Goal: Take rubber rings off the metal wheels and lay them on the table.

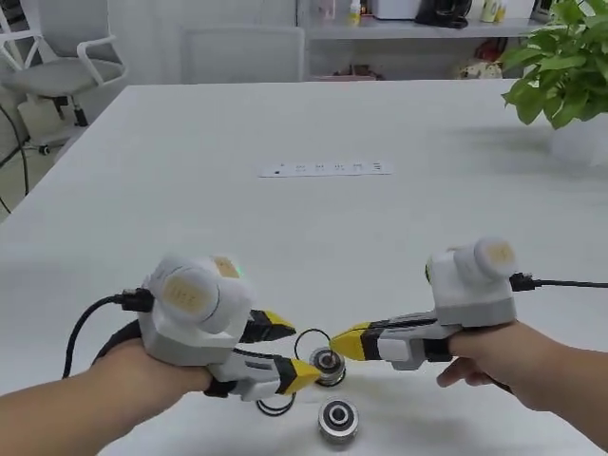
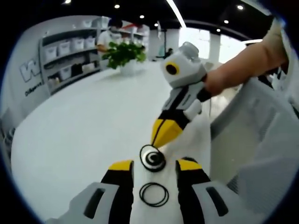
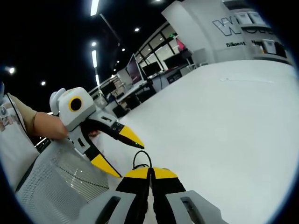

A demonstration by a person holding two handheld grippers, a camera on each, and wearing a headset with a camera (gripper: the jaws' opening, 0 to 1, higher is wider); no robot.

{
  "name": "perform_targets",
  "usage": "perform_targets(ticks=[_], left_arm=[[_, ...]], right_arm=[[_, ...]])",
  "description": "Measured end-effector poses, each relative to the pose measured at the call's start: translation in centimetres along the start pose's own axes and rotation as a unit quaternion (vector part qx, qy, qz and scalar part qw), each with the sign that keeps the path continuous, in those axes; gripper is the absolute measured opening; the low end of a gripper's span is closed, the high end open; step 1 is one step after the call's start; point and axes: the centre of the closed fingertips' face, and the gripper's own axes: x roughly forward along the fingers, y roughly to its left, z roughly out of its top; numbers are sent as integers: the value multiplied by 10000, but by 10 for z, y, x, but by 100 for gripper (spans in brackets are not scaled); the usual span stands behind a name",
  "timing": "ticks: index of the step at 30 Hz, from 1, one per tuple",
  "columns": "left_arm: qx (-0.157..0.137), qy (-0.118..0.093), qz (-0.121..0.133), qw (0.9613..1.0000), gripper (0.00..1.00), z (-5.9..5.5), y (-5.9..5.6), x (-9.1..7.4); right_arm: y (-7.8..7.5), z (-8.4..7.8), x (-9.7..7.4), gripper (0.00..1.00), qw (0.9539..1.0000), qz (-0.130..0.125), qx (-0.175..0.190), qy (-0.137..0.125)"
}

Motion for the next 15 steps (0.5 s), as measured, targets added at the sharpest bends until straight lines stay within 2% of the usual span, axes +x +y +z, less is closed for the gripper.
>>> perform_targets(ticks=[6, 15], left_arm=[[39, -24, 50, 10000, 44, -5, 2, -19], [21, -19, 134, 9999, 54, -14, 5, -40]], right_arm=[[6, 5, 6, 0, 10000, 96, -16, -2], [16, 5, 22, 0, 9995, 230, -102, 202]])
